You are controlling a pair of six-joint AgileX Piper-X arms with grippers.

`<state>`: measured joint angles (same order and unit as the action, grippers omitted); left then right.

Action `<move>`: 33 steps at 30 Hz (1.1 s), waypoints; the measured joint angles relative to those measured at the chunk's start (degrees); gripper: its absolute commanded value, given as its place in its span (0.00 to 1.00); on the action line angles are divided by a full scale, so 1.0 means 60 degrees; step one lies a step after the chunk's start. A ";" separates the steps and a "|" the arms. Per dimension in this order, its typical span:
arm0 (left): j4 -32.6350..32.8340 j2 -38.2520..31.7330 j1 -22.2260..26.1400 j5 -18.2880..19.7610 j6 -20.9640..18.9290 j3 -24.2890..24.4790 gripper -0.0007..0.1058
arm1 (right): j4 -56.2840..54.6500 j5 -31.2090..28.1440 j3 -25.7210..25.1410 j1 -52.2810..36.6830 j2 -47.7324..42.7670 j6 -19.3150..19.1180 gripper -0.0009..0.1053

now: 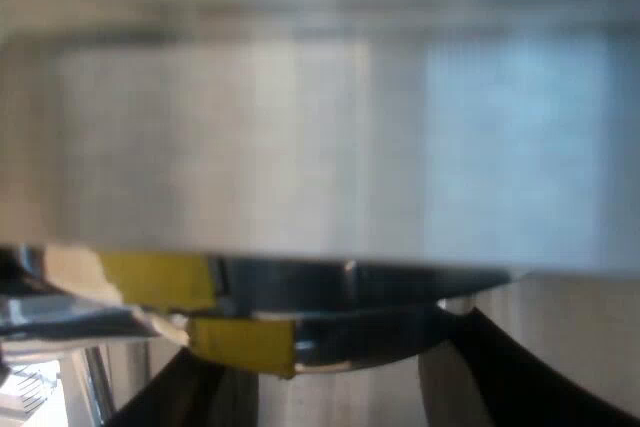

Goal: Put the handle in the coffee machine

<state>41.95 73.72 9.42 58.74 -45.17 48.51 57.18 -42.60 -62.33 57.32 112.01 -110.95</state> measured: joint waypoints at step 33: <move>0.0300 -0.0095 0.0066 0.0209 0.0376 0.0000 0.63 | 0.0500 -0.0054 0.0053 0.0000 0.0128 -0.0031 0.37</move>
<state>43.74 73.15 9.82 59.99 -42.92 48.51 60.18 -42.92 -62.01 57.32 112.78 -111.14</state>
